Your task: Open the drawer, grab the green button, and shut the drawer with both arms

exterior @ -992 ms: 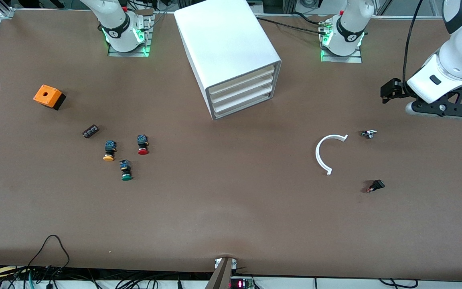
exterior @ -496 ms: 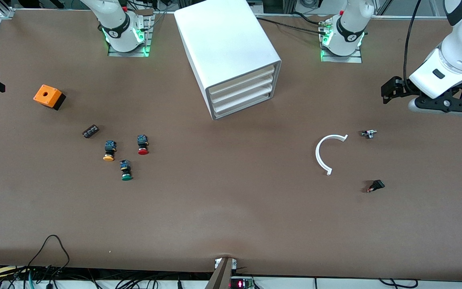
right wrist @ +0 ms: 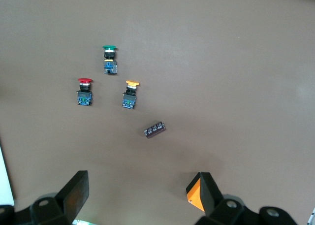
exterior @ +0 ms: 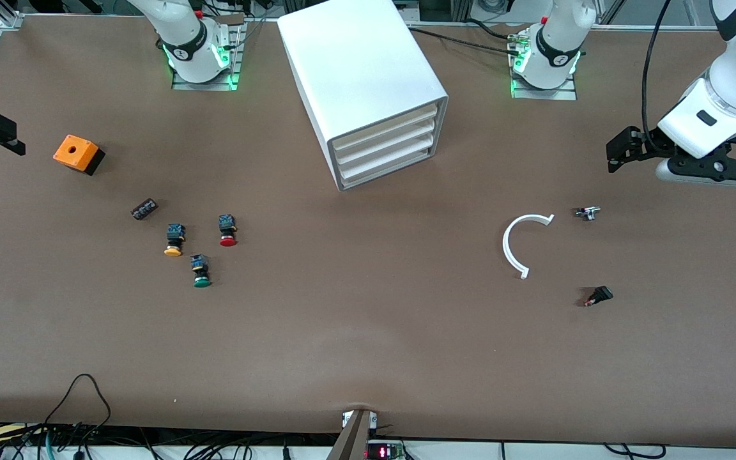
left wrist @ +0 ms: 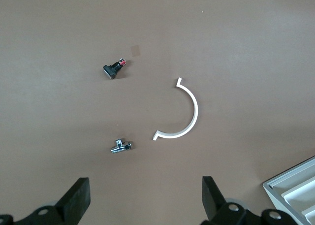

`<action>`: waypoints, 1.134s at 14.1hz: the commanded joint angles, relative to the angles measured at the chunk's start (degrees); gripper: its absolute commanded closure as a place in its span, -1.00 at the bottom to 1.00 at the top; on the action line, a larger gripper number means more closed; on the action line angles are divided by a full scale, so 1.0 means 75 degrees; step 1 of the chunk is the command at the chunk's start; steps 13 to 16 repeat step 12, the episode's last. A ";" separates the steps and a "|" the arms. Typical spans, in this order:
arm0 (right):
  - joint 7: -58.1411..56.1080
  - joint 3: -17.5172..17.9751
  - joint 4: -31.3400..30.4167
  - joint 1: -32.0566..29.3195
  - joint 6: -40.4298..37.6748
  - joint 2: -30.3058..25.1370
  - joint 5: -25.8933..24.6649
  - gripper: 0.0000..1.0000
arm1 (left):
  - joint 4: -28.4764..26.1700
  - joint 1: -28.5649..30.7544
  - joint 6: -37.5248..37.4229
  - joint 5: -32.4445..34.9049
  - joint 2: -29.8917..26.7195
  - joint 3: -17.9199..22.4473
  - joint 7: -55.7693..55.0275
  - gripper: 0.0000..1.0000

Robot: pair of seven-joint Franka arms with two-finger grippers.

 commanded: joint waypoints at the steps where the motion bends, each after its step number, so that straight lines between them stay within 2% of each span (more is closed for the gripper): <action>1: -0.0213 0.0013 -0.0020 -0.0024 -0.0036 -0.0071 0.0078 -1.00 | -0.0055 0.0073 0.0000 -0.0124 -0.0096 -0.0028 -0.0036 -1.00; 16: -0.0202 0.0036 -0.0031 -0.0012 -0.0060 -0.0082 0.0078 -1.00 | 0.0004 0.0073 -0.0200 -0.0124 -0.0120 -0.0016 -0.0036 -1.00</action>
